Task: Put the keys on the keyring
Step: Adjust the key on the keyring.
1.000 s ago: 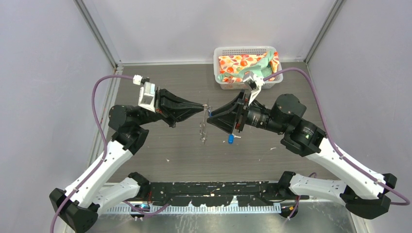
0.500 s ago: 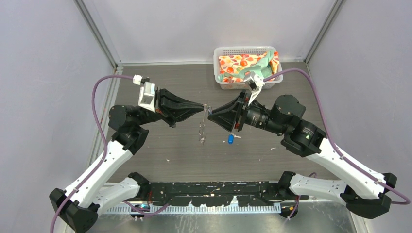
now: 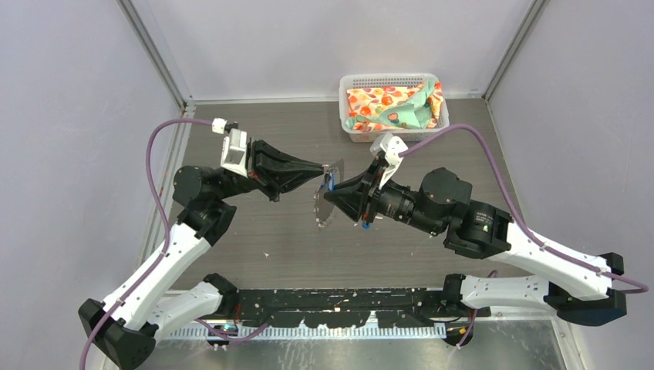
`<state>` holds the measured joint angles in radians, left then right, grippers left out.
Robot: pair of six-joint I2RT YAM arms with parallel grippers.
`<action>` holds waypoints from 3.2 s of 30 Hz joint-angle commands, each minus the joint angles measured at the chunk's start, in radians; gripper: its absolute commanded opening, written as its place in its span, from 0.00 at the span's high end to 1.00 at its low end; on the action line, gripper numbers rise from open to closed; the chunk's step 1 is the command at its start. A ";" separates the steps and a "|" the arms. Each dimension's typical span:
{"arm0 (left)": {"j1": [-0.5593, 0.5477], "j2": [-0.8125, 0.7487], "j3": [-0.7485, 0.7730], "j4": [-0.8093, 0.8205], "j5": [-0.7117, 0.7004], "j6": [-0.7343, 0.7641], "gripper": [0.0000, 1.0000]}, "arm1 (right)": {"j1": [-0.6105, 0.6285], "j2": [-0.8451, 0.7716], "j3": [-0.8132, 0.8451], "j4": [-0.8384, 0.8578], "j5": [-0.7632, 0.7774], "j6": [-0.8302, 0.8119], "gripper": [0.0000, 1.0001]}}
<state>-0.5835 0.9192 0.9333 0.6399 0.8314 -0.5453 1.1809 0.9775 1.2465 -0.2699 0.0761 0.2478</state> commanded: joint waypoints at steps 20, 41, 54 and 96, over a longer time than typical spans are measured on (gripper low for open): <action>0.000 -0.035 0.010 -0.001 -0.042 0.019 1.00 | 0.093 0.007 0.046 0.024 0.313 -0.131 0.75; 0.004 -0.046 0.002 -0.019 -0.045 0.016 1.00 | 0.149 0.025 0.039 0.086 0.402 -0.193 0.98; 0.021 -0.040 0.001 -0.016 -0.050 0.035 1.00 | 0.152 0.041 0.086 -0.094 0.291 -0.093 0.99; 0.024 -0.057 0.036 -0.031 0.149 -0.001 1.00 | -0.086 0.128 0.378 -0.271 -0.298 -0.131 0.48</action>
<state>-0.5667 0.8928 0.9272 0.5819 0.9600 -0.5354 1.1790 1.1057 1.5990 -0.5659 0.0055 0.0666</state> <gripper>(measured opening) 0.009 0.543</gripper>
